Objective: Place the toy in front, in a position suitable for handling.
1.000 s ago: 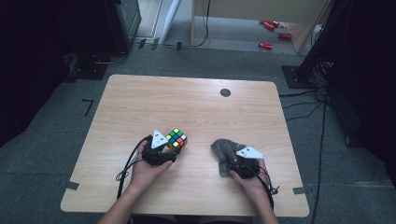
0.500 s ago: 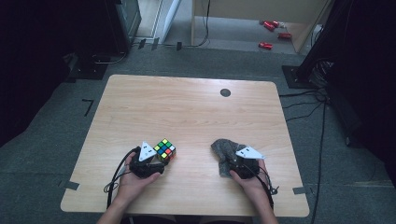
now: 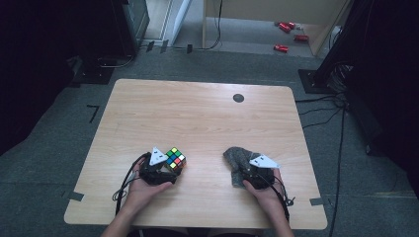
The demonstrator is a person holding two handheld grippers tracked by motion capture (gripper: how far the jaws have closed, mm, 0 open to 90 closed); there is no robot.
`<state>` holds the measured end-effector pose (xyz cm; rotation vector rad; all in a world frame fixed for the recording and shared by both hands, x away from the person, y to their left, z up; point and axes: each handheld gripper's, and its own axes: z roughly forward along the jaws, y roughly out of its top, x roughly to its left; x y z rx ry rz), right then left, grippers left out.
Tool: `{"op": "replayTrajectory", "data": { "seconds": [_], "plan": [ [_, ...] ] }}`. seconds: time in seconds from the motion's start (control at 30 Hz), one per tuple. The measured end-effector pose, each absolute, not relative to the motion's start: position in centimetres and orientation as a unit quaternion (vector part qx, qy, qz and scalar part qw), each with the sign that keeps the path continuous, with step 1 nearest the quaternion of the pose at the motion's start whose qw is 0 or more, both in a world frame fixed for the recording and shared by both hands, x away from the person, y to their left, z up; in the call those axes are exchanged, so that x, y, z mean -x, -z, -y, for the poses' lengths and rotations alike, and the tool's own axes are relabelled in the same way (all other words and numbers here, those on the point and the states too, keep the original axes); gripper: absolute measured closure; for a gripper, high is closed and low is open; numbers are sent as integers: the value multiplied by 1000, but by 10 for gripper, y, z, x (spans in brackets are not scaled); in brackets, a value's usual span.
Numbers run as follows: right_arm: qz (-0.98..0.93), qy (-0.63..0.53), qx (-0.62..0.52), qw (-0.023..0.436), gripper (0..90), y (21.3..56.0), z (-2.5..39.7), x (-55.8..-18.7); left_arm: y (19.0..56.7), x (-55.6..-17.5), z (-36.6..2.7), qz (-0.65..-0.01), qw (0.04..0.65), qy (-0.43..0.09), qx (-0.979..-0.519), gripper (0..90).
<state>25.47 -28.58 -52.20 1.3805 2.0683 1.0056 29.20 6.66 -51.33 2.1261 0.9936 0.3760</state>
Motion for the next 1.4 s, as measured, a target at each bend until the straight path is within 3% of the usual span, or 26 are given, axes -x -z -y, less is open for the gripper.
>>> {"op": "replayTrajectory", "data": {
  "seconds": [0.1, 0.2, 0.27, 0.47, 0.67, 0.8, 0.9, 0.97, 1.4],
  "plan": [
    [-751, -367, -501, 224, 605, 522, 286, -255, 515, -294, -62, -386, 365, -153, -833, 196],
    [-744, -389, -516, 173, 502, 517, 292, -257, 515, -294, -59, -385, 361, -165, -833, 343],
    [-738, -398, -519, 165, 429, 512, 295, -257, 515, -294, -59, -383, 362, -166, -833, 345],
    [-738, -389, -514, 199, 399, 485, 289, -258, 508, -295, -60, -367, 374, -169, -835, 346],
    [-778, -333, -504, 172, 352, 493, 282, -271, 506, -294, -63, -361, 392, -165, -830, 346],
    [-771, -337, -513, 173, 433, 512, 281, -273, 507, -296, -66, -377, 407, -158, -817, 347],
    [-767, -346, -506, 190, 657, 512, 285, -270, 506, -294, -63, -366, 407, -157, -822, 346],
    [-764, -354, -502, 196, 708, 512, 287, -268, 505, -292, -60, -357, 404, -156, -828, 346],
    [-729, -449, -469, 216, 718, 463, 268, -257, 494, -287, -47, -323, 408, -151, -840, 346]
  ]
}}
